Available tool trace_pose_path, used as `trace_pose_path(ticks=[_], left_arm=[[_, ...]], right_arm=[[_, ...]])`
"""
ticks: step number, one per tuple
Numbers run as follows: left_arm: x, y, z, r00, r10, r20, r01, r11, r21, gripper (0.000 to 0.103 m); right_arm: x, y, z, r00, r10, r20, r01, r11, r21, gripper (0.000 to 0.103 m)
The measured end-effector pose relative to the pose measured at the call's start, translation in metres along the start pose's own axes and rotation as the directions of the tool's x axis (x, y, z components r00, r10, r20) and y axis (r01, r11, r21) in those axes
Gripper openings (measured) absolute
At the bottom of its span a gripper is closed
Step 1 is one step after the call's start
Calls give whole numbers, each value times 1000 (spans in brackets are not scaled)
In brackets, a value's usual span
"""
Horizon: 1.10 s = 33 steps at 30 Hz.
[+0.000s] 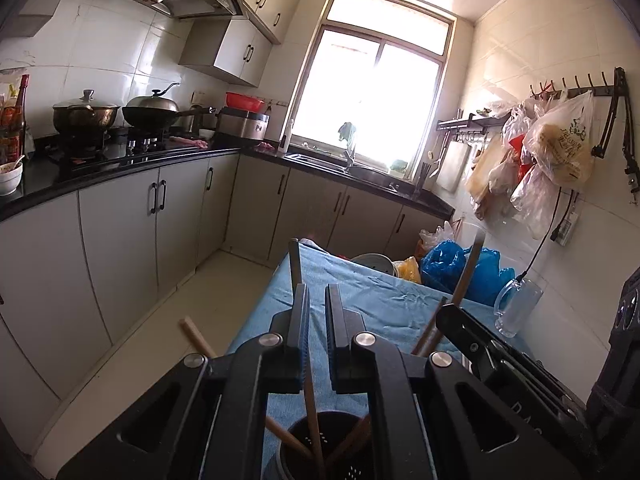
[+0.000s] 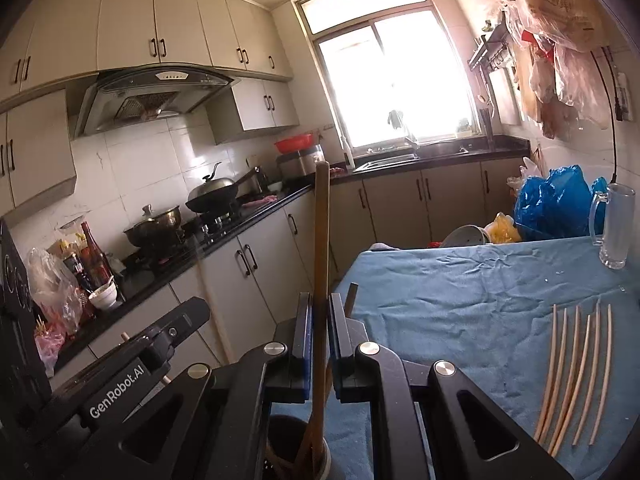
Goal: Organize utensils
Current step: 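Drop both chopsticks into the black cup by opening both grippers, then move both open grippers back over the remaining chopsticks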
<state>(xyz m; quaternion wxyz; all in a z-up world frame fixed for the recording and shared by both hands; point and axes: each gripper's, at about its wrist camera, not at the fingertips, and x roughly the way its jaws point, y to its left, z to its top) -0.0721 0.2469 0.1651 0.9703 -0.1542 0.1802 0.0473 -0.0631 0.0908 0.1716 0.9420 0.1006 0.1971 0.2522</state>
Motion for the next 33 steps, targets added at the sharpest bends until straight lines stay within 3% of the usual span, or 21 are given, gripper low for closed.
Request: trace_pose_path(ticks=[4, 7, 12, 15, 18, 23, 27, 33], left_arm=[[-12, -2, 0, 1000, 8, -5, -8, 1000, -1, 13], [-28, -6, 1, 1000, 22, 4, -22, 1000, 6, 26], [-61, -26, -5, 999, 39, 20, -41, 997, 63, 39], [-83, -46, -15, 1000, 6, 18, -7, 995, 98, 45], [-96, -71, -26, 999, -41, -7, 42, 989, 139, 49], [-97, -121, -49, 994, -80, -70, 95, 965, 245, 61], [-83, -160, -73, 985, -78, -153, 126, 936, 330, 62], [-54, -190, -100, 968, -47, -248, 141, 914, 379, 62]], right_arm=[[-9, -4, 1, 1000, -9, 5, 9, 1000, 13, 29], [-20, -7, 5, 1000, -13, 15, 12, 1000, 22, 30], [-48, -19, 6, 999, -36, 36, 35, 999, 28, 41], [-70, -33, 3, 997, -63, 45, 61, 998, 26, 44], [-95, -57, -4, 992, -120, 45, 119, 992, 31, 55], [-130, -111, -19, 972, -236, 1, 235, 969, 79, 57], [-154, -156, -31, 947, -318, -48, 321, 940, 114, 58], [-171, -207, -50, 912, -391, -121, 406, 903, 138, 59]])
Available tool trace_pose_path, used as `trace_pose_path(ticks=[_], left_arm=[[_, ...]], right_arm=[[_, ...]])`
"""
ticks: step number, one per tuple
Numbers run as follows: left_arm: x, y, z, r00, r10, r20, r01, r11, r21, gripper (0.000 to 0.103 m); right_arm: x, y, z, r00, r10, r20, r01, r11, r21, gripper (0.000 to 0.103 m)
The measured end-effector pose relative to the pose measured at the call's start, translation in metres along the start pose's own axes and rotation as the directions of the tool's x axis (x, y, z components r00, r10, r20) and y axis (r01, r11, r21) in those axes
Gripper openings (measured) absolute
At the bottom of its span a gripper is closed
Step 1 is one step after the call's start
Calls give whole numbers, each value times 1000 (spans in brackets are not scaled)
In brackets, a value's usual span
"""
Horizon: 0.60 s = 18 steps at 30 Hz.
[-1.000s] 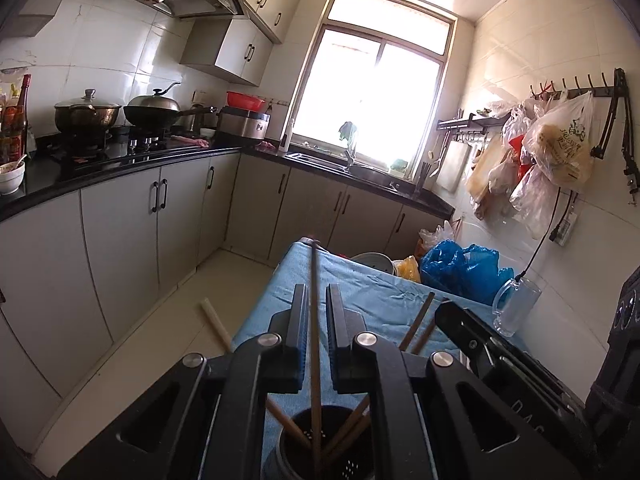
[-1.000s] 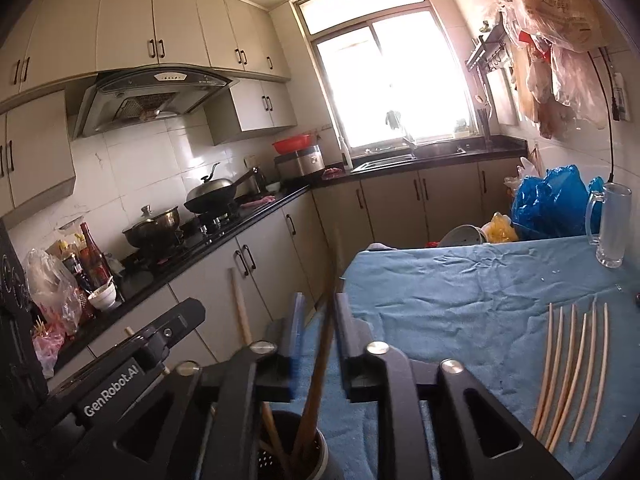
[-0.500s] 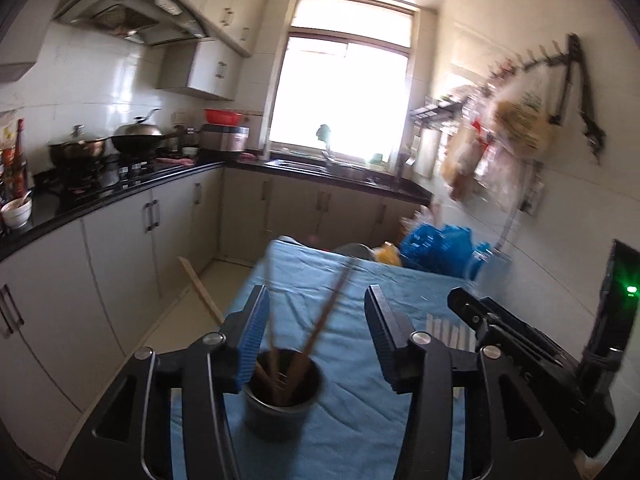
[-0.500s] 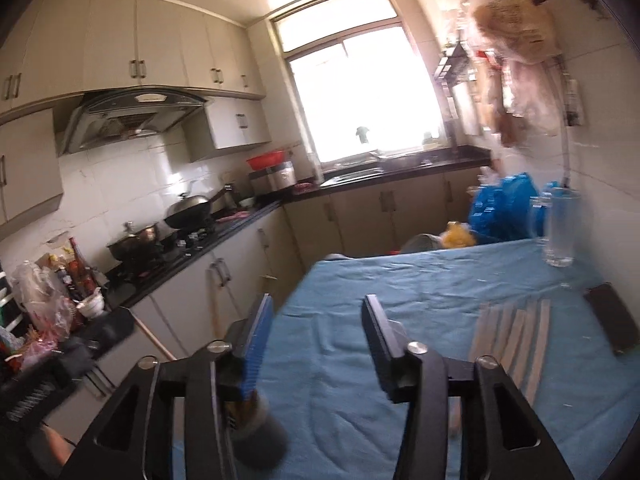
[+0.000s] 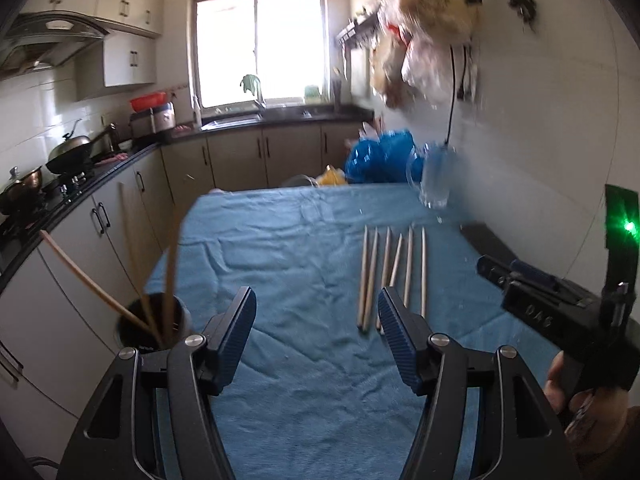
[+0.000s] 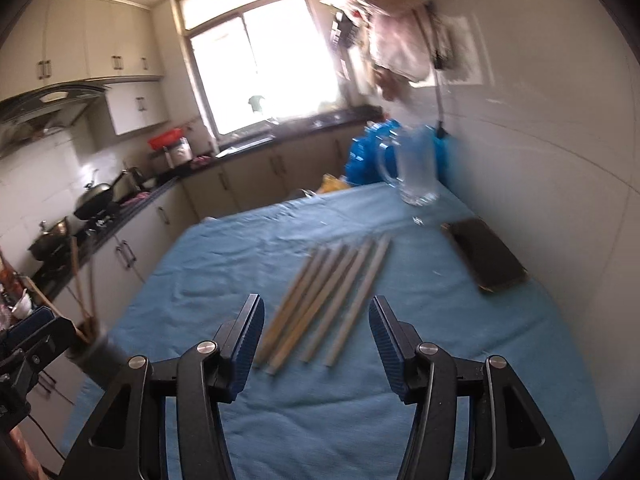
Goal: Organize utensils
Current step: 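Move both open grippers back over the remaining chopsticks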
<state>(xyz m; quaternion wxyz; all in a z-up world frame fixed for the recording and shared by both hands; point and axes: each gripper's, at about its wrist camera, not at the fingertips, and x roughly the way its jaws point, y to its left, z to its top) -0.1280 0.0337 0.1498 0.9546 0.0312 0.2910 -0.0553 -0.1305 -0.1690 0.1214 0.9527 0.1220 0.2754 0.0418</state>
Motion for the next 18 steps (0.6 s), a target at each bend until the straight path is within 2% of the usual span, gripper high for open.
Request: trace_pose_path(ticks=[5, 9, 11, 15, 18], left_arm=[[39, -7, -5, 995, -52, -88, 49, 998, -31, 62], [79, -7, -8, 981, -115, -156, 105, 992, -72, 61], [101, -7, -9, 972, -147, -181, 133, 987, -87, 48], [139, 0, -10, 959, -169, -229, 142, 981, -132, 44], [165, 0, -8, 943, -201, -266, 161, 973, -165, 39]], right_arm=[[16, -31, -8, 998, -22, -57, 24, 999, 35, 59], [34, -44, -14, 994, -23, -103, 28, 998, 48, 59], [46, -49, -16, 990, -5, -143, 13, 999, 52, 59], [69, -49, -20, 976, 29, -214, -22, 999, 34, 58], [88, -46, -19, 967, 31, -253, -30, 1000, 6, 53]])
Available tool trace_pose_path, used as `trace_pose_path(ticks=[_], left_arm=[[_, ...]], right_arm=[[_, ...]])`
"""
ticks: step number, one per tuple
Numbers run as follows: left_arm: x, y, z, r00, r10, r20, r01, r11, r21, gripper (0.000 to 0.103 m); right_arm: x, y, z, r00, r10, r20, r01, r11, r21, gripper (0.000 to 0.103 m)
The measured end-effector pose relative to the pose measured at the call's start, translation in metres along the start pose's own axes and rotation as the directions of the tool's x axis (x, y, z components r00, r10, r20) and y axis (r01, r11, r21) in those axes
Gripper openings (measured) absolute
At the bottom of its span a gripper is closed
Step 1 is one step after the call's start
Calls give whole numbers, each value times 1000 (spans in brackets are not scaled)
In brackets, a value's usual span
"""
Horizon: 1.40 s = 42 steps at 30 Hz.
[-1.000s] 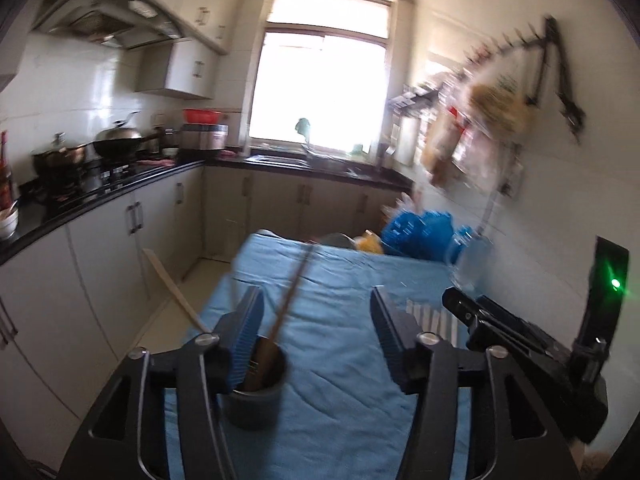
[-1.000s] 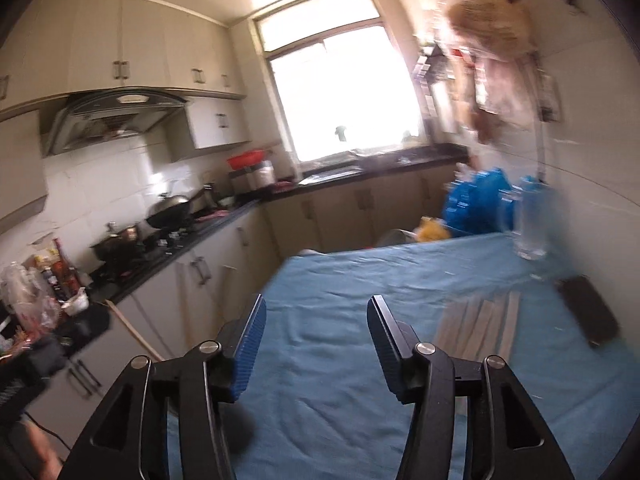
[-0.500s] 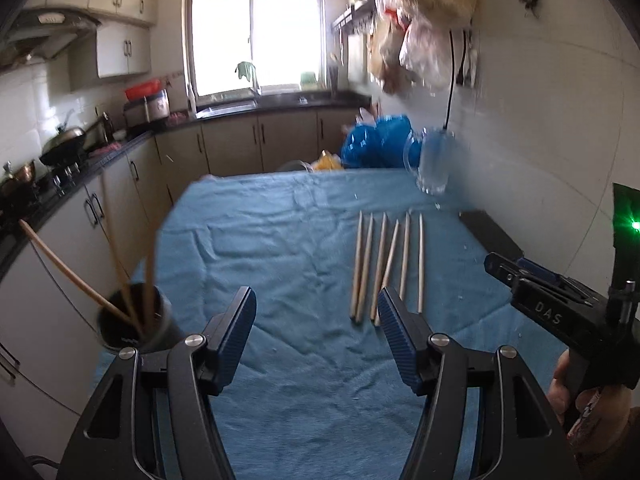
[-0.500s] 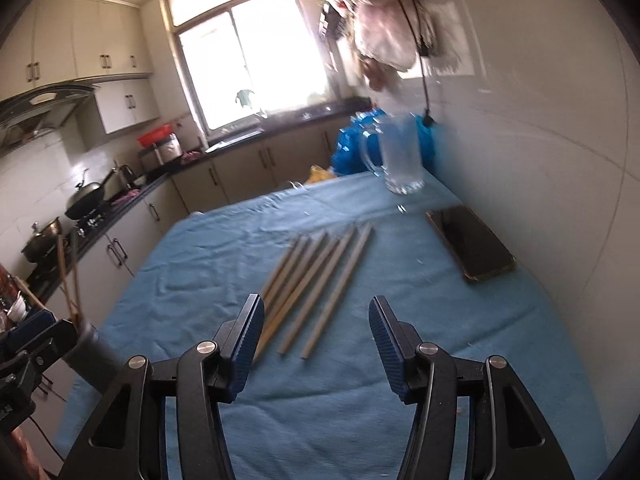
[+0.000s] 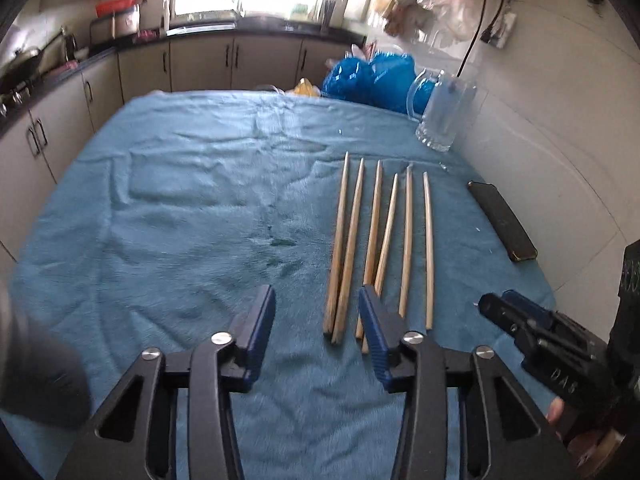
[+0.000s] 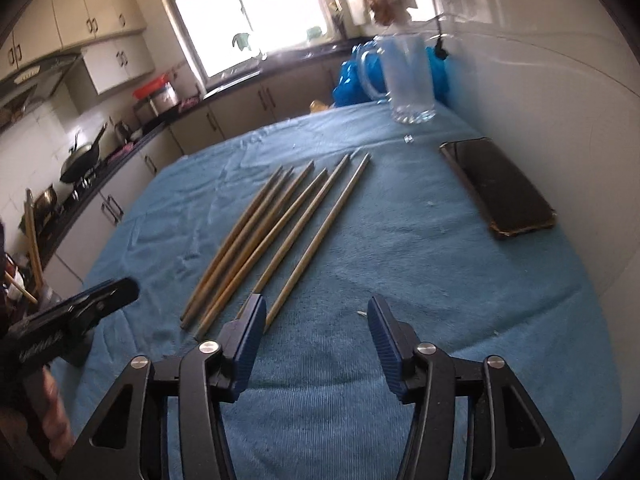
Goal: Organize utensils
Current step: 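Move both open grippers back over the remaining chopsticks, then close the left gripper on a wooden chopstick while the right gripper grasps another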
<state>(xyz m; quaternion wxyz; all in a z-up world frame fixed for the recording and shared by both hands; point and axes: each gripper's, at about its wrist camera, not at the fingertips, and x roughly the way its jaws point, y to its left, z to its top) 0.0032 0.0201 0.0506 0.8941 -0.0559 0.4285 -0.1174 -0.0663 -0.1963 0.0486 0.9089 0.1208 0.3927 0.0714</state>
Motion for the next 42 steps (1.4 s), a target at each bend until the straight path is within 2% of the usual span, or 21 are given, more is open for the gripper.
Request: trace_pose_path(ticks=[4, 7, 9, 11, 15, 16, 22, 27, 30, 32, 34, 36, 40, 42], left_arm=[[27, -4, 11, 999, -29, -36, 28, 1000, -3, 38], [46, -4, 18, 997, -53, -59, 52, 998, -26, 34], [59, -4, 23, 996, -53, -77, 51, 998, -32, 30], [70, -2, 25, 994, -49, -103, 46, 998, -36, 14], [78, 4, 28, 993, -49, -110, 43, 998, -54, 8], [78, 5, 29, 992, -53, -111, 48, 997, -53, 8], [80, 2, 29, 995, -28, -97, 25, 999, -29, 8], [78, 0, 28, 995, -10, -101, 8, 1000, -23, 8], [76, 3, 27, 992, -23, -123, 18, 999, -43, 8], [73, 4, 26, 991, -13, -136, 7, 999, -46, 7], [70, 5, 23, 990, -4, -140, -1, 999, -40, 7], [68, 6, 20, 991, -4, -136, -1, 999, -40, 7], [65, 5, 16, 990, 3, -141, -10, 999, -45, 7], [61, 5, 12, 987, 7, -158, -15, 999, -51, 7]], right_arm=[[21, 5, 10, 999, -7, -42, 6, 1000, -28, 42], [35, 5, 19, 998, -16, -60, 15, 1000, -24, 42], [42, 5, 24, 998, -21, -65, 20, 1000, -20, 42], [50, 6, 28, 997, -33, -70, 31, 999, -24, 42], [65, 8, 31, 993, -61, -98, 56, 997, -50, 36], [69, 8, 31, 991, -74, -109, 68, 996, -59, 33], [73, 4, 37, 989, -94, -110, 88, 994, -59, 32], [83, 0, 52, 981, -108, -160, 105, 994, -25, 31], [87, -12, 61, 978, -55, -199, 72, 994, 77, 28], [87, -20, 62, 978, 25, -208, 9, 987, 159, 28], [85, -21, 60, 978, 36, -205, 3, 983, 183, 28], [85, -13, 58, 979, 7, -203, 23, 989, 143, 28], [93, 9, 62, 971, -109, -212, 119, 992, 37, 28], [99, 19, 65, 956, -198, -217, 194, 980, -42, 12]])
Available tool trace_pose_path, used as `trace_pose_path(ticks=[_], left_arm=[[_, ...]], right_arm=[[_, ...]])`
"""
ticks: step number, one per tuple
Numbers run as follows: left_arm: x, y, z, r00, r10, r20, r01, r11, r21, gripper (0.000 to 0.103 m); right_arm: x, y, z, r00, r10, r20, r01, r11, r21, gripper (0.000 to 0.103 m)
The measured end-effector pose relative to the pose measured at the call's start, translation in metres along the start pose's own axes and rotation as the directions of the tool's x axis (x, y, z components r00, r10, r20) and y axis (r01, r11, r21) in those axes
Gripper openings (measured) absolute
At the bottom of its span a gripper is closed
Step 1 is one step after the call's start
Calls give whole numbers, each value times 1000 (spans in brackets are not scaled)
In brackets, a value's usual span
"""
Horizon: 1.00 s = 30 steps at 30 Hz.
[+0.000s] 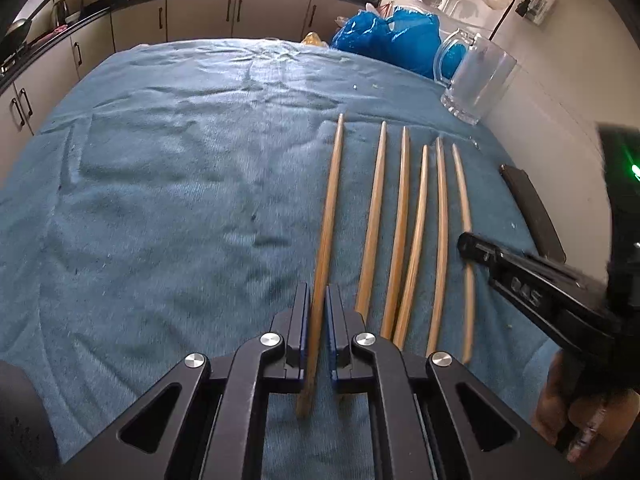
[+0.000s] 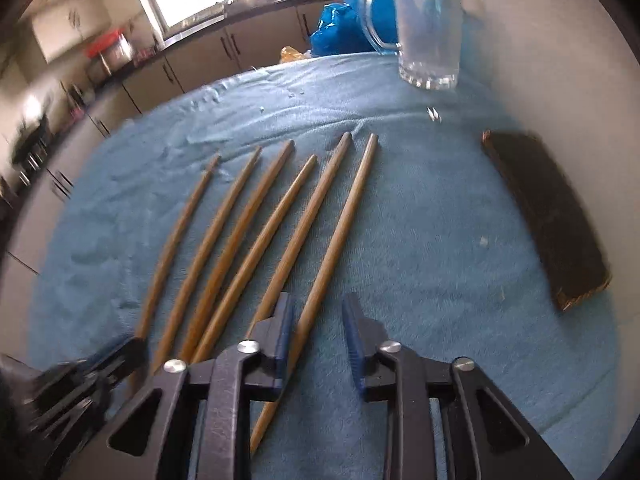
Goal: Organize utensils
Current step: 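Close the left gripper on a wooden chopstick while the right gripper grasps another, then lift both held chopsticks and carry them toward the black cup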
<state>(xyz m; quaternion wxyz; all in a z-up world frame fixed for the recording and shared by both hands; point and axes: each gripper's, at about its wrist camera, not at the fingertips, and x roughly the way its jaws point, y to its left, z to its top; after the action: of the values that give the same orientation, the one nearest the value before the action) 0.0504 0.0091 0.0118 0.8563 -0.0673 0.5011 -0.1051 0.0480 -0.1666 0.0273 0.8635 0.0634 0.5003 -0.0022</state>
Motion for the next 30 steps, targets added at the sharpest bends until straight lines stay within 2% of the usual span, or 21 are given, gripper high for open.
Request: trace_pose_path(ticks=[2, 6, 12, 15, 17, 18, 20, 22, 25, 30], left_arm=[[-6, 4, -7, 1000, -9, -19, 9, 1000, -25, 7], [-26, 17, -36, 996, -51, -70, 44, 994, -97, 6], [-67, 29, -103, 987, -111, -116, 97, 988, -118, 6], [-82, 33, -124, 982, -139, -127, 125, 986, -113, 6], [-90, 34, -134, 977, -151, -154, 136, 985, -104, 6], [-93, 34, -136, 974, -157, -166, 142, 985, -99, 6], [-103, 32, -139, 974, -157, -165, 148, 987, -65, 6], [-117, 29, -137, 980, -150, -134, 147, 989, -31, 7], [-124, 25, -125, 990, -117, -80, 117, 993, -2, 12], [-96, 10, -91, 996, -72, -60, 75, 996, 45, 14]], right_arm=[[1, 5, 1, 999, -34, -15, 34, 999, -32, 9], [-11, -2, -16, 999, -25, -43, 23, 999, -46, 7], [-52, -12, -81, 996, -17, -86, 4, 989, -150, 7], [-75, -20, -116, 993, 1, -115, -23, 982, -188, 8], [-85, -24, -135, 989, -15, -144, -18, 975, -220, 9], [-89, -25, -139, 990, -9, -142, -23, 974, -225, 13], [-93, -29, -145, 987, -2, -160, -36, 972, -231, 43], [-95, -32, -142, 989, 8, -150, -41, 974, -221, 45], [-98, -36, -131, 993, 16, -119, -39, 980, -193, 45], [-85, -27, -106, 993, 21, -115, -43, 980, -194, 45]])
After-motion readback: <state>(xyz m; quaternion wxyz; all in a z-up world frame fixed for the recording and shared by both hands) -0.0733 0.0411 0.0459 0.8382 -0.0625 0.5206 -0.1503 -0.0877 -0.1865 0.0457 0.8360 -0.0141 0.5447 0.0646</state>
